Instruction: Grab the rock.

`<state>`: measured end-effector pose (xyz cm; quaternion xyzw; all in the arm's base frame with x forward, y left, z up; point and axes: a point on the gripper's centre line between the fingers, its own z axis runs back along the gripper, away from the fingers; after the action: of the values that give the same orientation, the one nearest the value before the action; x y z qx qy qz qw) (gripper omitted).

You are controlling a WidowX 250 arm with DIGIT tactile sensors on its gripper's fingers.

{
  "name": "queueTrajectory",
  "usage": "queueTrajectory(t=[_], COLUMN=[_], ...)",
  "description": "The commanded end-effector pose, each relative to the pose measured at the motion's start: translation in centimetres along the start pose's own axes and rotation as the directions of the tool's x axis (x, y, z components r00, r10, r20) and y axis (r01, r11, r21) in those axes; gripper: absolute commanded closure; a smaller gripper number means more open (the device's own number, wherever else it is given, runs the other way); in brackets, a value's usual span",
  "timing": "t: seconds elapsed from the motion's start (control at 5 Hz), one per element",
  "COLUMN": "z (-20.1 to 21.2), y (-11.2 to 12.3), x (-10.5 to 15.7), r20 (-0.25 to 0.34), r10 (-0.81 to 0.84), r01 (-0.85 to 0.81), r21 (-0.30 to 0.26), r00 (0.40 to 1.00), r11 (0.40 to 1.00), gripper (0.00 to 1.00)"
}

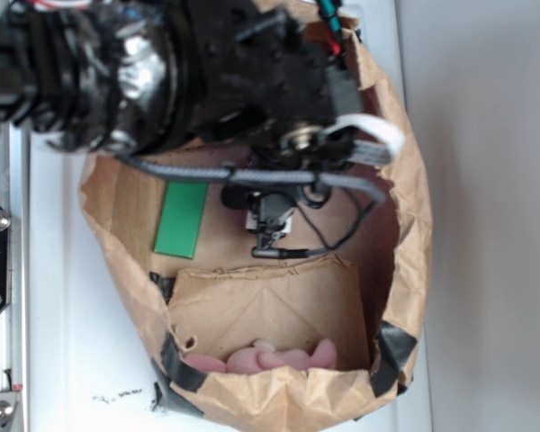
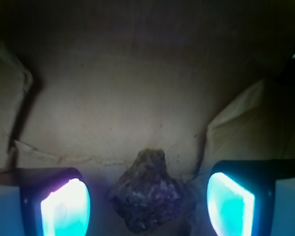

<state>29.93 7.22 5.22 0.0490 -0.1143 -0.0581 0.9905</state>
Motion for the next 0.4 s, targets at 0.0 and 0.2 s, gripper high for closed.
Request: queueTrajectory(t=[0.0,0.2], z=[-0.05,-0.93], y=[-0.71,-1.46], x=[0.40,0.04], r20=[0.057,0.044], r10=[-0.049,-0.069], r01=[0.046,0.066], r21=[0.054,0.068], r00=[0.997,0.997], r11=[0.997,0.995], gripper=[0.00,0.00])
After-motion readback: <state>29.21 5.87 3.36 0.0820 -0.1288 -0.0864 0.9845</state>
